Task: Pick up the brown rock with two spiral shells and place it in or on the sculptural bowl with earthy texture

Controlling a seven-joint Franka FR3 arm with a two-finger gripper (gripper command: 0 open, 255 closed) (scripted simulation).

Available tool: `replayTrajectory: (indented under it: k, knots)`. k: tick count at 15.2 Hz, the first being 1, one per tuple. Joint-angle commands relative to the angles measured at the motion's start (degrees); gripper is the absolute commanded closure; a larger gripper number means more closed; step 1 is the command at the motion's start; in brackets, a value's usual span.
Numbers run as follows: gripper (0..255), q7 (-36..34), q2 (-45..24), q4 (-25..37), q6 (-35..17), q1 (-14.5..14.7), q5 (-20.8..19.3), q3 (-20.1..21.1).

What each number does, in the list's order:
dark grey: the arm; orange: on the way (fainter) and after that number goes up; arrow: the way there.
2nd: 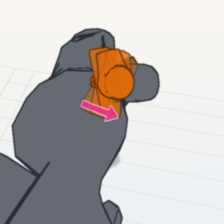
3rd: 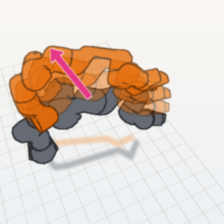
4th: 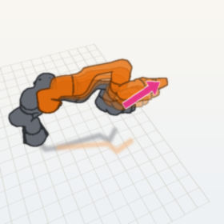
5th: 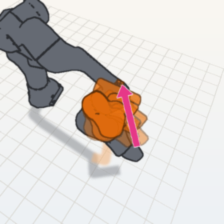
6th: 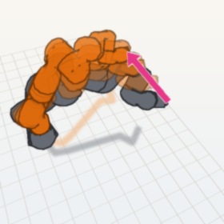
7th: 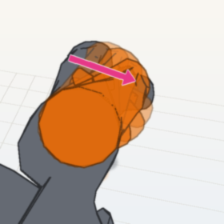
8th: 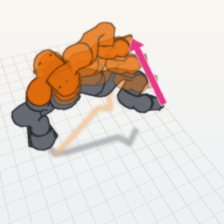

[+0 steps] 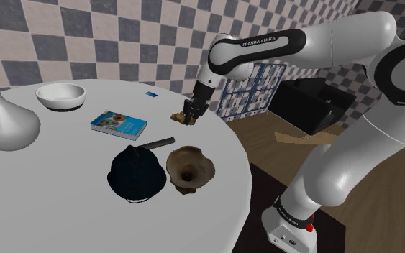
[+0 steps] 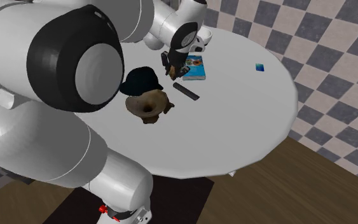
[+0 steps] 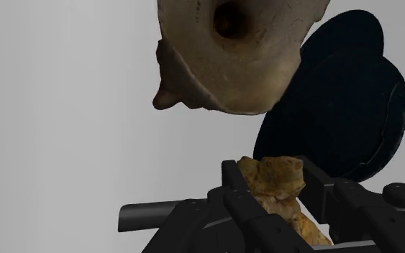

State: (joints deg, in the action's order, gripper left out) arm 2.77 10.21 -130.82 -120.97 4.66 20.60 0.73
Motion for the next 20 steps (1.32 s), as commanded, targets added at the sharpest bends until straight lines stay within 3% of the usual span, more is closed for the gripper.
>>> replayTrajectory:
  k: [1,10,20]
  knots:
    - [255,-1.40,3.75,-4.30,-1.03,0.80,0.46,1.08]
    - [255,-10.41,22.30,-19.59,-0.55,5.70,4.29,7.63]
    - [255,-7.40,18.07,-24.40,-9.29,6.67,6.84,8.26]
